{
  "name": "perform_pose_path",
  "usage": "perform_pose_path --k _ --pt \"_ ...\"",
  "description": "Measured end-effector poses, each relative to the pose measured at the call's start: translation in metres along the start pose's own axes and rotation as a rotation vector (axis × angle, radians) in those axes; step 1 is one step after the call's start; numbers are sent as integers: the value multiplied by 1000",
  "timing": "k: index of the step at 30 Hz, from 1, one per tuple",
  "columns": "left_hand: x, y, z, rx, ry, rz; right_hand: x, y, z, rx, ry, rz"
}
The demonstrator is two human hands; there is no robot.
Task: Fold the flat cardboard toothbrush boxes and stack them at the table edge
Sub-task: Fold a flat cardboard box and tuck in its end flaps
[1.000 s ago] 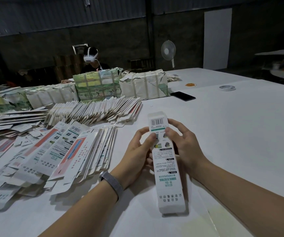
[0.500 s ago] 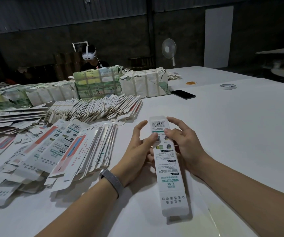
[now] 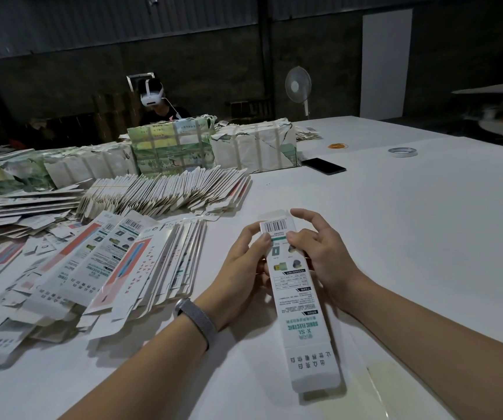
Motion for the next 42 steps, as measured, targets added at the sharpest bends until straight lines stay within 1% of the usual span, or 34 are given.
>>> perform_pose_path --k 11,18,24,31,37,42 --pt "-3 1 4 -1 -17 44 1 -3 0 -30 -34 -22" --pt "-2 -2 2 -31 12 15 0 -2 2 8 -46 -30" --pt "-2 -7 2 -31 7 -38 4 3 2 -23 -23 24" --pt "-1 -6 1 -47 -4 -46 2 8 2 -29 2 59" --pt "-1 -1 0 34 12 5 0 8 -4 -52 69 84" --pt "0 3 1 44 8 83 0 5 -5 -69 73 63"
Point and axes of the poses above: each hand's wrist, its own x-axis towards the middle knuckle, its own y-axis out of the back of the hand, z = x × y, the point moved 9 cm from there along x, towards the middle knuckle, and after that the axes turned 11 degrees about -z, right-handed, at the moved point
